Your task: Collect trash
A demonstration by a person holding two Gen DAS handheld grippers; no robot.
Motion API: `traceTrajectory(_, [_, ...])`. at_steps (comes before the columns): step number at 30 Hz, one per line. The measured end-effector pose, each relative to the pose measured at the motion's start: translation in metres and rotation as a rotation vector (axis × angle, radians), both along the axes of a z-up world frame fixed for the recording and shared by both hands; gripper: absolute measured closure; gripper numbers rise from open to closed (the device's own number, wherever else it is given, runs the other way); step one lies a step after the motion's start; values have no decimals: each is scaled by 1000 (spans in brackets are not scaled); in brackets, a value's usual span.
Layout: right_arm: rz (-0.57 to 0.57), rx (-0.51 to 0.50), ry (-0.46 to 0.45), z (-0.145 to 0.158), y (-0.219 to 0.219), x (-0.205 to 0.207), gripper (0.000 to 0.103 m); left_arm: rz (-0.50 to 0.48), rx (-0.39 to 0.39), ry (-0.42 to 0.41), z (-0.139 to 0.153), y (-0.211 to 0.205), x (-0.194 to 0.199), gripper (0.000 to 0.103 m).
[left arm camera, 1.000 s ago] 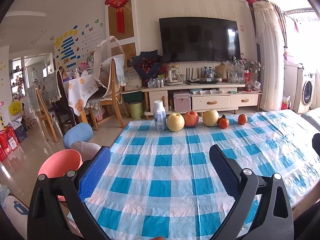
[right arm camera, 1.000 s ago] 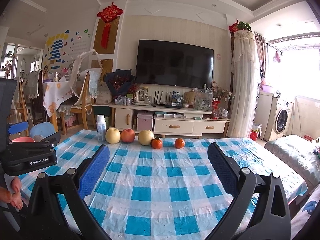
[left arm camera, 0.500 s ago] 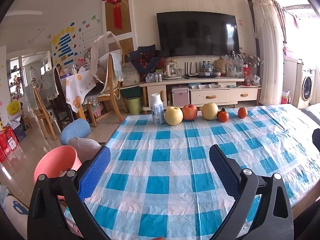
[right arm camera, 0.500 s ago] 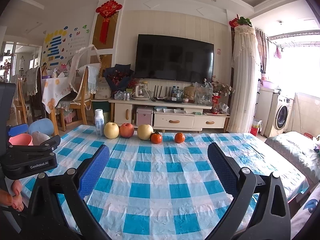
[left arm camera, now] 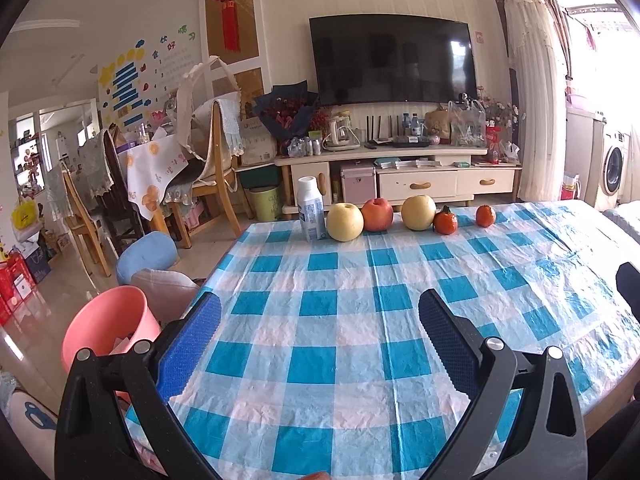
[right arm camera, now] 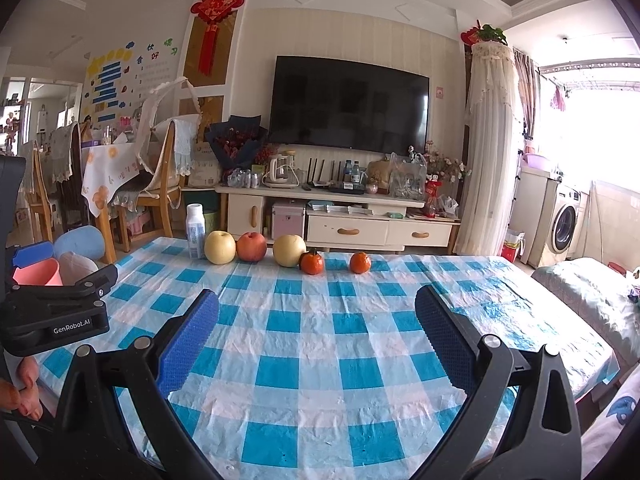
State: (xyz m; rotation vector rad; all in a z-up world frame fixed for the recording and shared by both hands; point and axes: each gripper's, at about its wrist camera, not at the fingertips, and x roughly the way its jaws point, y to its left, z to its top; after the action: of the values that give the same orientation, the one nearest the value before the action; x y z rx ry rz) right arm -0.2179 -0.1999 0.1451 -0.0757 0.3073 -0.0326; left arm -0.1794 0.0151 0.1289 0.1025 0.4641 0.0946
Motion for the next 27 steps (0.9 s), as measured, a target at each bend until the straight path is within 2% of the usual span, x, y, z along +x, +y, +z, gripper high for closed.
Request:
traceTrajectory(18, [38,12,94,-29,4,28,4,-27,28,58,-16,-7,21,5])
traceTrajectory(23, [41,46,160,-41,-3,49,4,-56,-1,108,-25,-10,41,5])
traceTrajectory(27, [52,57,252,-56,-7,82,4,-52,-32,170,-35,-9,71,5])
